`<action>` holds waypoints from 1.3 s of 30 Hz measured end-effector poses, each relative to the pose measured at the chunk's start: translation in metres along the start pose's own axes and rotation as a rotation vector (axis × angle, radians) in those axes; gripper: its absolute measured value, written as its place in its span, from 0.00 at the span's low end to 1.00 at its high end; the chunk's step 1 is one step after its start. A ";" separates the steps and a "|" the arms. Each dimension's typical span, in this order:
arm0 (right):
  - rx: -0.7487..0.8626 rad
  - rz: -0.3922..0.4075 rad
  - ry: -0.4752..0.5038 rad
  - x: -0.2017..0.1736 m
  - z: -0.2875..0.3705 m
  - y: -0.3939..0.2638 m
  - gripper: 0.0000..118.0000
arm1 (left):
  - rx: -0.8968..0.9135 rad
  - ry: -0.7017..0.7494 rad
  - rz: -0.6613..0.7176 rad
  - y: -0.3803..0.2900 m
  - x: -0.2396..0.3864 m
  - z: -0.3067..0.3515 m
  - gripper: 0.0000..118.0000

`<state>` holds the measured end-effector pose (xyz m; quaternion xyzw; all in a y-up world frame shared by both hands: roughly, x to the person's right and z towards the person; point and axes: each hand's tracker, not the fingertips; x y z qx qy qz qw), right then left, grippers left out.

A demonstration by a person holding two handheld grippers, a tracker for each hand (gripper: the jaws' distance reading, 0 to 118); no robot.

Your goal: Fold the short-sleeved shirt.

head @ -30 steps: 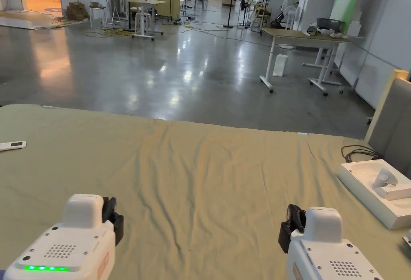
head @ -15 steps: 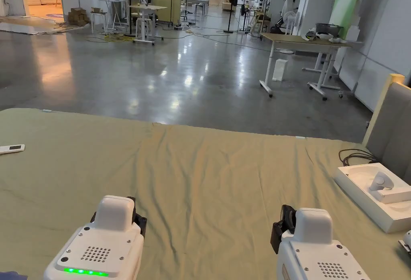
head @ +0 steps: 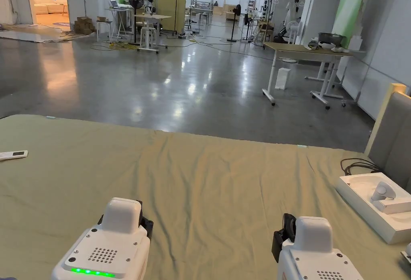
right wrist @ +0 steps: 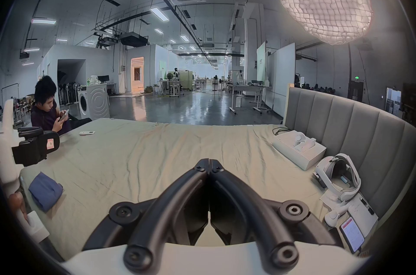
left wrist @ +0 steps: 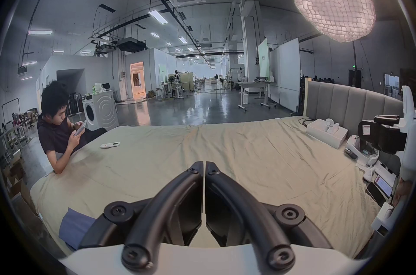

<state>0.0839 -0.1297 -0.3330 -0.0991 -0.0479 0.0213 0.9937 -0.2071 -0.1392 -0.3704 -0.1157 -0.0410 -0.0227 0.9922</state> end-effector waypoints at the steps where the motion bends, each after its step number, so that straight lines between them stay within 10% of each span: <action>1: 0.000 0.001 -0.001 0.000 0.000 0.000 0.00 | -0.001 0.002 -0.001 0.001 -0.001 0.000 0.02; 4: 0.003 0.001 -0.011 0.002 -0.001 0.000 0.08 | -0.004 -0.003 0.008 0.003 0.000 -0.001 0.05; 11: -0.023 -0.028 -0.020 0.006 -0.006 0.002 0.62 | -0.026 -0.011 0.030 0.005 -0.003 -0.004 0.56; 16: -0.031 -0.058 -0.031 0.009 -0.010 0.002 0.94 | 0.001 -0.003 0.072 0.005 -0.005 -0.003 0.62; 34: 0.016 -0.147 0.026 0.024 -0.006 0.014 0.95 | -0.005 0.042 0.057 0.012 -0.012 -0.007 0.62; 39: 0.026 -0.069 -0.097 0.018 -0.008 0.019 0.95 | -0.047 -0.023 0.094 0.008 -0.014 -0.013 0.62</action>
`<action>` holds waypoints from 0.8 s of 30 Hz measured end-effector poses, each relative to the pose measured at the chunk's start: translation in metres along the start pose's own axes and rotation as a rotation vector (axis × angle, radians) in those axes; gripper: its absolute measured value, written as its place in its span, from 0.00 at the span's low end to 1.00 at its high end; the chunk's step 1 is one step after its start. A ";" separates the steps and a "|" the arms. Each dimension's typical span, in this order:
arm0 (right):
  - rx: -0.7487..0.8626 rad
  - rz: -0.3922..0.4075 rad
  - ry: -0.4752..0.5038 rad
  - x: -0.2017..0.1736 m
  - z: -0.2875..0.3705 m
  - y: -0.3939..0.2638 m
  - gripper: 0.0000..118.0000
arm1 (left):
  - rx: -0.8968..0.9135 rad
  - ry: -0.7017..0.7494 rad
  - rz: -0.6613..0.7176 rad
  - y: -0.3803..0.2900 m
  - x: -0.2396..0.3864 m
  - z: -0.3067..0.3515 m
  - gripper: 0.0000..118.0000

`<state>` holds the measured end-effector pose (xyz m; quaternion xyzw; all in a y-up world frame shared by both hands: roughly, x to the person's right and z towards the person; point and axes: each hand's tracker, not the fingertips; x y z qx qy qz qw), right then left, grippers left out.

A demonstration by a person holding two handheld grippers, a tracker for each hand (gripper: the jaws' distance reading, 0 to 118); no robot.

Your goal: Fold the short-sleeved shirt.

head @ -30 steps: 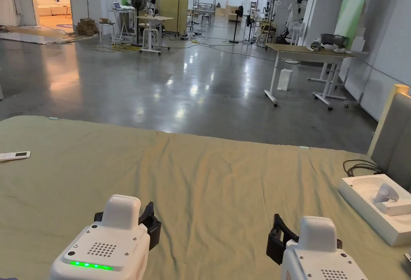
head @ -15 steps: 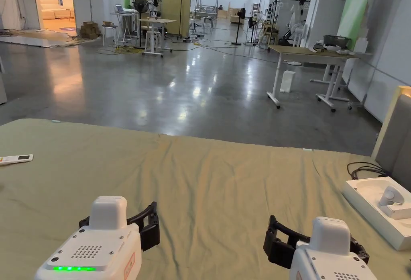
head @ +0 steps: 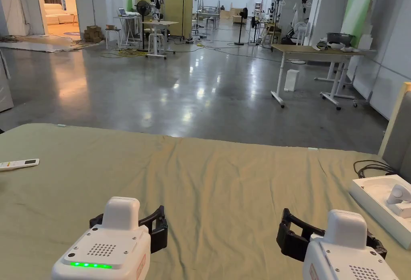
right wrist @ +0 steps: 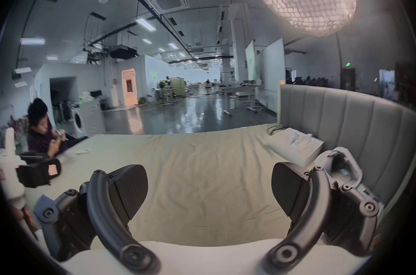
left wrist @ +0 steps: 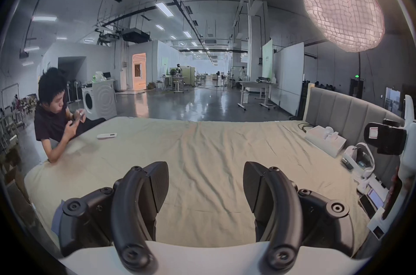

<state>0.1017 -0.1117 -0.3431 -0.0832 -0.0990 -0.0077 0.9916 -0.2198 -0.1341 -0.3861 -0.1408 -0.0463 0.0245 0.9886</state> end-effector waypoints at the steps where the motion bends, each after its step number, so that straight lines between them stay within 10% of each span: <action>1: 0.006 0.039 -0.024 -0.003 -0.001 0.000 0.95 | -0.011 0.006 0.003 -0.001 0.001 -0.001 0.62; 18: 0.020 0.026 0.037 -0.009 -0.008 0.003 1.00 | 0.120 0.054 0.006 0.000 -0.005 0.000 0.69; 24: -0.010 -0.137 0.076 0.000 -0.011 0.007 1.00 | 0.115 0.031 0.036 0.000 -0.014 -0.005 0.69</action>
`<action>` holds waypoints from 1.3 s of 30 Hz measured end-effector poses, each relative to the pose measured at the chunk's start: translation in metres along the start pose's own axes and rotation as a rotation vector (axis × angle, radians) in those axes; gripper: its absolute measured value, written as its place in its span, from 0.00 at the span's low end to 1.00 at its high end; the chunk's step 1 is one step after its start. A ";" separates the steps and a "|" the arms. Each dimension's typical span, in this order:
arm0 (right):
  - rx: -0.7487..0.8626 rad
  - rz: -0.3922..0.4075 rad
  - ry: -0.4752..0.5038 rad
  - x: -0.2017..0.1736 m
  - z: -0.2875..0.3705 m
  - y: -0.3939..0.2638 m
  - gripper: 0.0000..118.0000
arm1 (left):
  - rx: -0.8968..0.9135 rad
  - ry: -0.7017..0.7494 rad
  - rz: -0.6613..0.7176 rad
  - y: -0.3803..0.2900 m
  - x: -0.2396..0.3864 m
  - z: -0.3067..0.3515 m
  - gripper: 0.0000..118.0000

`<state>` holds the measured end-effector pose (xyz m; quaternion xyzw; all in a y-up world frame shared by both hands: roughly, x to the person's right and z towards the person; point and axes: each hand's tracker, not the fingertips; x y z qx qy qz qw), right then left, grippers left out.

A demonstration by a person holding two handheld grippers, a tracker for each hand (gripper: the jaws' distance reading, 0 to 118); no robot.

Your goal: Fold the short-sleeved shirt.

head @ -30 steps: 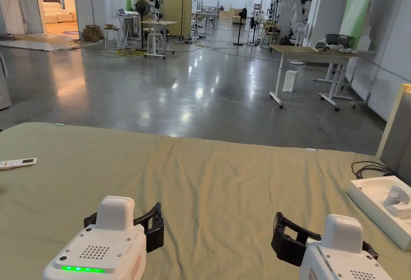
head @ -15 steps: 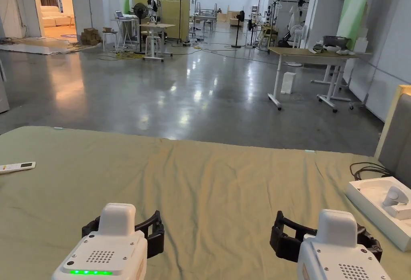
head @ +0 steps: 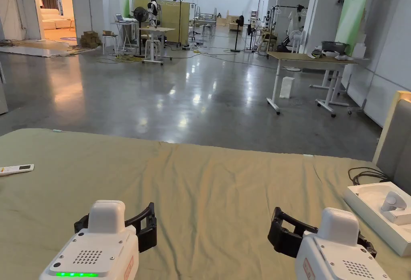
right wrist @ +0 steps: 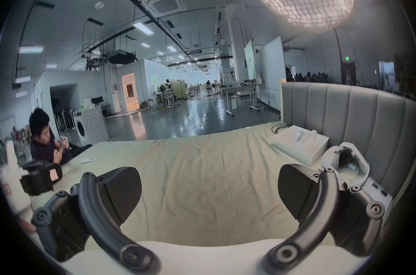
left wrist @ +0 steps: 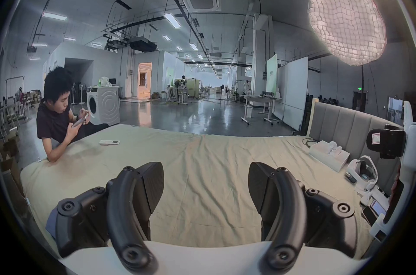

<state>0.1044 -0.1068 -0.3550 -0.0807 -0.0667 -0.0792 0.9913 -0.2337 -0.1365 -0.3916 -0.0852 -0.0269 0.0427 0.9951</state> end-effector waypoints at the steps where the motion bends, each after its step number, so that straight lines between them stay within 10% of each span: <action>1: -0.015 -0.015 0.003 0.002 -0.002 0.000 1.00 | -0.007 0.007 0.010 0.000 -0.001 -0.001 0.69; 9: -0.089 -0.078 0.007 0.009 -0.006 -0.004 1.00 | -0.009 0.026 0.019 -0.003 -0.006 0.001 0.70; 15: -0.155 -0.039 -0.181 -0.005 -0.012 0.001 1.00 | -0.035 0.014 0.016 -0.004 -0.008 -0.001 0.70; 39: -0.178 -0.054 -0.032 -0.010 -0.008 0.001 0.98 | -0.048 -0.040 -0.058 -0.005 -0.005 0.006 0.70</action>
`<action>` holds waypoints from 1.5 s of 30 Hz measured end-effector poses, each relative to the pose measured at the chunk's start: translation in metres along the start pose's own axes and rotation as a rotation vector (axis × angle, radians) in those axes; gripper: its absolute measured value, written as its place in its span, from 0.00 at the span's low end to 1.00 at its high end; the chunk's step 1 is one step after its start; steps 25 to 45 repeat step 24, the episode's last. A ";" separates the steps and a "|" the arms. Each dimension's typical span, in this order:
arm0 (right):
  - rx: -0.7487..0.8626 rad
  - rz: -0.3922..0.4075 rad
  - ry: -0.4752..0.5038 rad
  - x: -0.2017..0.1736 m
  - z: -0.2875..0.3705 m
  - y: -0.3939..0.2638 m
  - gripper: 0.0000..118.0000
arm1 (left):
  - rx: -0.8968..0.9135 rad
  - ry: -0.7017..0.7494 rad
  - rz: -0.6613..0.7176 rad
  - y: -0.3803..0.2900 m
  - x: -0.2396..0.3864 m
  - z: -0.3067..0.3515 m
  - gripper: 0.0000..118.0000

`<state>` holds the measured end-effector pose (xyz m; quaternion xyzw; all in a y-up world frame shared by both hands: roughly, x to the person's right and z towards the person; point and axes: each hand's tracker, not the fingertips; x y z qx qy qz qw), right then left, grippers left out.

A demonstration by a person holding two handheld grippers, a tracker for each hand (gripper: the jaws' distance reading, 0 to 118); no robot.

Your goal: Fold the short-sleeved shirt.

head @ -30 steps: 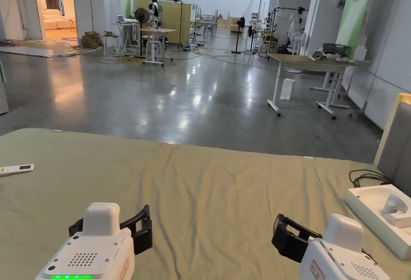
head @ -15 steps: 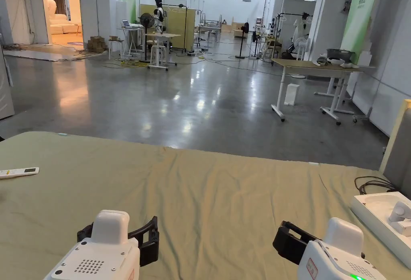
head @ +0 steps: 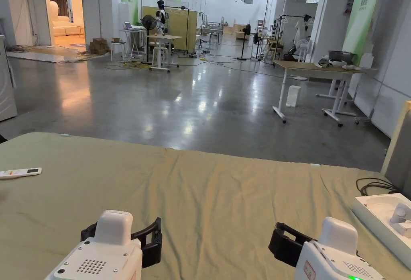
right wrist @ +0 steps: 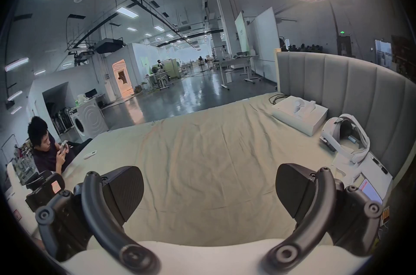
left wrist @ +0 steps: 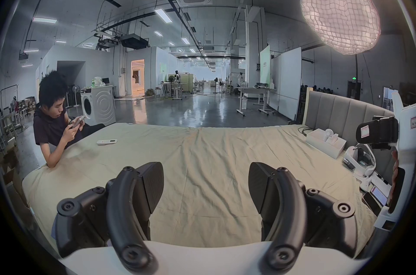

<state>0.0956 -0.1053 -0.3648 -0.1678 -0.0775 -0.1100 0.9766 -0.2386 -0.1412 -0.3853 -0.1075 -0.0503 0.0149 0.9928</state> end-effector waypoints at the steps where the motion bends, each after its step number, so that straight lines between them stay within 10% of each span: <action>1: 0.008 -0.003 0.009 0.001 0.001 -0.001 0.98 | 0.001 0.002 -0.002 0.001 0.000 0.000 0.70; 8: 0.018 0.008 0.143 0.006 -0.002 -0.003 1.00 | 0.011 0.009 -0.012 0.005 0.000 -0.002 0.70; 17: 0.069 0.109 -0.002 0.000 -0.014 -0.016 1.00 | 0.025 0.009 -0.029 0.006 0.002 -0.005 0.70; 45: 0.103 0.130 0.012 0.002 -0.009 -0.025 1.00 | 0.030 0.016 -0.025 0.005 0.004 -0.008 0.70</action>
